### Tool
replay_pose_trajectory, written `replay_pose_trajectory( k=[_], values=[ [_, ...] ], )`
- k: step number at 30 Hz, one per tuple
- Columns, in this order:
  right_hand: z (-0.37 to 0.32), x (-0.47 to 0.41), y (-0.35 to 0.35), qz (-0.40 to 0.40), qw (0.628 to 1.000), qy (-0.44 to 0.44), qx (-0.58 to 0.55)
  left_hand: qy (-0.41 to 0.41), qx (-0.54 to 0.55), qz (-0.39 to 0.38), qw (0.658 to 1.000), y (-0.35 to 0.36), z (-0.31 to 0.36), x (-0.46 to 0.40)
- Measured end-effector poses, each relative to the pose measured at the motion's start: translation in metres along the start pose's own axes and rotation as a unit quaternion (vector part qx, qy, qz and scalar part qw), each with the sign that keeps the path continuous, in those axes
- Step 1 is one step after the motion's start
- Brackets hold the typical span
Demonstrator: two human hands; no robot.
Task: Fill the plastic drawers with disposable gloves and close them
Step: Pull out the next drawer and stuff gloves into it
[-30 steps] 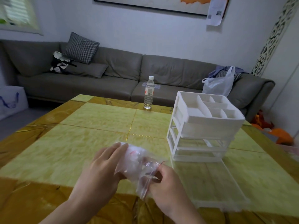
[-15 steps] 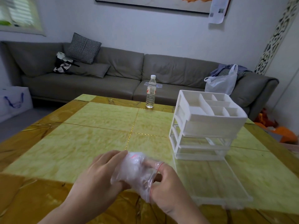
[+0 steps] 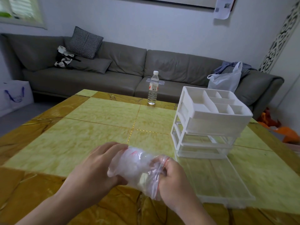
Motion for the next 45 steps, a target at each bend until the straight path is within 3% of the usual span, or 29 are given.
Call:
replay_pose_trajectory(
  k=[10,23,27,33,42,45],
  values=[
    [-0.012,0.002,-0.013,0.031,0.998,-0.058,0.002,-0.035,-0.010,0.023,0.999,-0.010,-0.013,-0.012],
    [-0.001,-0.001,-0.021,0.104,0.984,0.007,-0.142,-0.085,-0.037,0.100,0.991,-0.027,-0.045,-0.023],
    [0.000,0.000,-0.020,0.139,0.959,0.053,-0.240,-0.097,-0.055,0.107,0.988,-0.024,-0.053,-0.026],
    [-0.009,-0.002,-0.016,0.175,0.883,0.093,-0.425,-0.121,-0.076,0.109,0.984,-0.020,-0.061,-0.032],
    [-0.008,0.000,-0.017,0.190,0.859,0.091,-0.466,-0.163,-0.095,0.123,0.974,-0.013,-0.075,-0.039],
    [-0.005,-0.001,-0.028,0.194,0.871,0.082,-0.445,-0.195,-0.112,0.124,0.967,-0.018,-0.091,-0.039]
  ],
)
Point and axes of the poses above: each hand's wrist, its own x-axis away from the middle knuckle, its own y-axis out of the palm, z = x × y, the point moved 5 cm from there along -x, towards the middle knuckle, and after that the axes turned 10 degrees about -y, right-handed, at the moved point
